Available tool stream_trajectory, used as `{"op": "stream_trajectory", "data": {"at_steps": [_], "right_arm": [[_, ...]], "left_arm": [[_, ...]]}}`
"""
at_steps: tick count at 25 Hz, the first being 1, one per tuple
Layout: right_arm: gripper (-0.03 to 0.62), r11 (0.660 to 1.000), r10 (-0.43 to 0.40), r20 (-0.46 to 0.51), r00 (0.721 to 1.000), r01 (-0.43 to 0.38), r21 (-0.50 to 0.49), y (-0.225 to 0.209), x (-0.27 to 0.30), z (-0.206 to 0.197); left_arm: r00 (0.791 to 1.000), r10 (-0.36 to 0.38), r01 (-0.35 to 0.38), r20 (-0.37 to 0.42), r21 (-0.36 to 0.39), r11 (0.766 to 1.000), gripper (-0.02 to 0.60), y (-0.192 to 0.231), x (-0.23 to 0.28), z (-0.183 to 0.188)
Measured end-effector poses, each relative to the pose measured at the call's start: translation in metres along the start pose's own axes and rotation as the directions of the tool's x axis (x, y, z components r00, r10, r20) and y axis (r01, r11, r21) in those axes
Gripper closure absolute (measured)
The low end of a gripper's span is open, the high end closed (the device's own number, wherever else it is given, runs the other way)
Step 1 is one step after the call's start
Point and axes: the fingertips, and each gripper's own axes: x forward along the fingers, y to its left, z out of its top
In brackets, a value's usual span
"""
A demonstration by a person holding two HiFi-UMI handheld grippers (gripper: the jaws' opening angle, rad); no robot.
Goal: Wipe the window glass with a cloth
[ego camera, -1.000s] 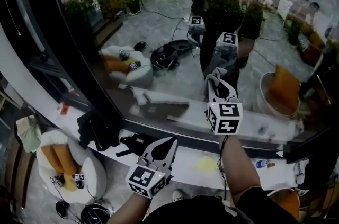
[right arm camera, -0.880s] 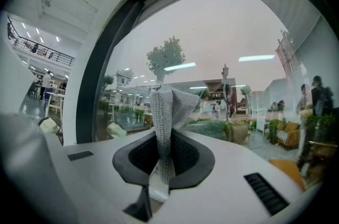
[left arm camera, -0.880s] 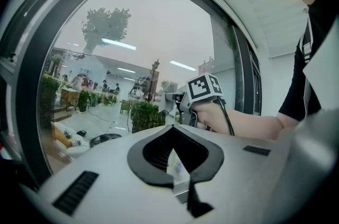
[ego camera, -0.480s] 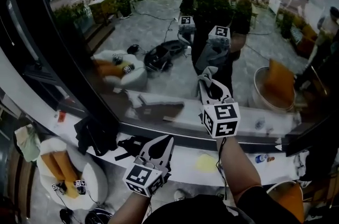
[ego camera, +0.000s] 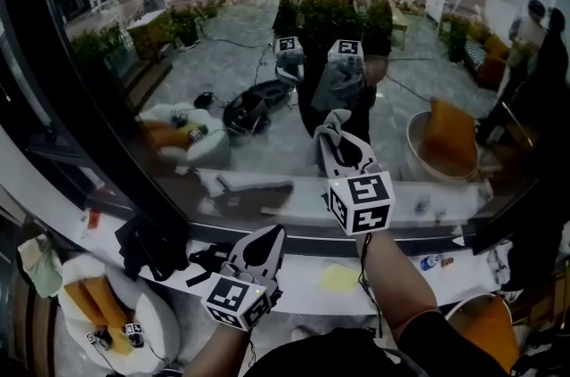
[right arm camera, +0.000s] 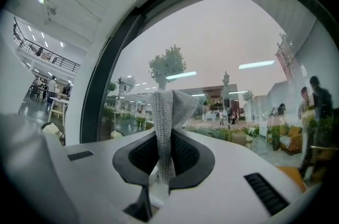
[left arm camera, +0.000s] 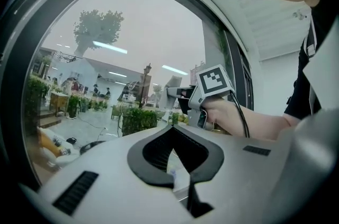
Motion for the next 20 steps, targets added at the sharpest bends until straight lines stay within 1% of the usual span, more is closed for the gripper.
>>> {"op": "stream_trajectory", "data": {"at_steps": [3,6,10,15,20], "right_arm": [[0.542,1.0,-0.024,0.018,1.0,0.024,-0.01,-0.01,-0.005,0.015],[0.542,0.999,-0.04,0.039,0.998,0.041,-0.023,-0.016,-0.007,0.031],[0.542,0.998,-0.056,0.059,0.997,0.058,-0.037,-0.021,-0.008,0.048],[0.542,0.996,-0.07,0.059,0.996,0.073,-0.043,-0.023,-0.002,0.056],[0.542,0.996,-0.071,0.03,0.997,0.073,-0.05,-0.026,0.009,0.052]], "left_arm": [[0.999,-0.032,0.032,0.015,0.008,0.999,0.575,-0.008,0.007,0.007],[0.997,-0.069,0.068,0.026,0.038,0.997,0.575,-0.017,0.014,0.014],[0.994,-0.102,0.1,0.033,0.059,0.993,0.575,-0.026,0.019,0.022],[0.993,-0.11,0.108,0.035,0.045,0.993,0.575,-0.028,0.019,0.026],[0.994,-0.108,0.106,0.022,0.055,0.993,0.575,-0.029,0.018,0.023]]}}
